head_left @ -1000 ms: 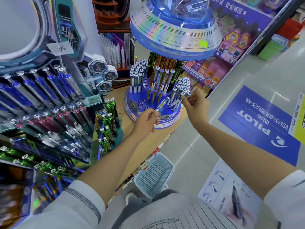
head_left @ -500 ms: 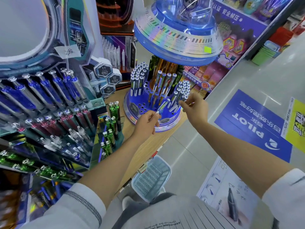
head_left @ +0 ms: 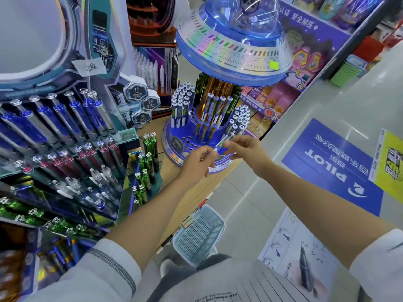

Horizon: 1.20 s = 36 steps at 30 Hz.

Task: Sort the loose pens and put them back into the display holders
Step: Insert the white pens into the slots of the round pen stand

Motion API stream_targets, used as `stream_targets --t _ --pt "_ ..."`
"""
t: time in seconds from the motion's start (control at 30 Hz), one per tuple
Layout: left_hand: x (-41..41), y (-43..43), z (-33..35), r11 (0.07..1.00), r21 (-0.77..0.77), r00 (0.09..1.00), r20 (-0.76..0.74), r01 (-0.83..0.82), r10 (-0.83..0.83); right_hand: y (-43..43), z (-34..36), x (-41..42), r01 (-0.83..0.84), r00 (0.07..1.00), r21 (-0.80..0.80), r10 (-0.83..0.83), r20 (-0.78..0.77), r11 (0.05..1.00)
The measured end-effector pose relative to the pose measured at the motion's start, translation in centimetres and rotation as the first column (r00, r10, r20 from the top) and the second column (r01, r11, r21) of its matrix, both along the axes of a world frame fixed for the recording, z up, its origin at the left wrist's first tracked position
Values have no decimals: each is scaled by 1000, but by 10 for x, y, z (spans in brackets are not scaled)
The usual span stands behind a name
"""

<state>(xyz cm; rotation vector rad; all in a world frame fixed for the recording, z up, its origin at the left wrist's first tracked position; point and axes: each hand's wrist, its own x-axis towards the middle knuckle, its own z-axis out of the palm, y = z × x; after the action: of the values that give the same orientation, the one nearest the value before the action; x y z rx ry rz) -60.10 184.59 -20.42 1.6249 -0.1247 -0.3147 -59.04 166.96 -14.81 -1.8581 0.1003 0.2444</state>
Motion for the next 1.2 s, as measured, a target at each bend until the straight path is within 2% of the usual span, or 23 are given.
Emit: stream_targets --t 0.1,0.2,0.3,0.37,0.47,0.6,0.87,1.03,1.13,1.2 --pt "0 -9 6 998 54 999 1 33 -33 -4 0 -2 3 1000 39 -3 -6 999" --pt "2 -12 8 978 195 990 133 -76 51 -13 3 0 206 974 53 -210 85 977" --pt "2 -6 3 887 402 923 379 -227 64 -24 8 3 383 903 -69 -358 239 921" --pt "1 -3 -3 835 501 906 424 -228 -7 -27 5 5 407 889 -191 -339 309 893" --pt "-1 -1 -8 783 609 945 314 -125 -94 -25 -5 7 382 901 -325 -270 340 865" --pt "0 5 -17 715 698 968 199 -28 -156 -20 -14 11 327 933 -417 -219 286 848" --pt "0 9 -25 655 756 954 199 -5 -223 -5 -17 17 318 941 -387 -238 242 866" --pt "-3 9 -27 647 763 951 199 0 -235 -5 -23 19 331 942 -476 -262 208 814" --pt "-6 8 -27 625 781 950 186 12 -250 -5 -29 14 295 955 -500 -232 184 815" --pt "-8 6 -26 602 799 950 175 17 -258 -2 -32 7 276 955 -482 -180 236 831"
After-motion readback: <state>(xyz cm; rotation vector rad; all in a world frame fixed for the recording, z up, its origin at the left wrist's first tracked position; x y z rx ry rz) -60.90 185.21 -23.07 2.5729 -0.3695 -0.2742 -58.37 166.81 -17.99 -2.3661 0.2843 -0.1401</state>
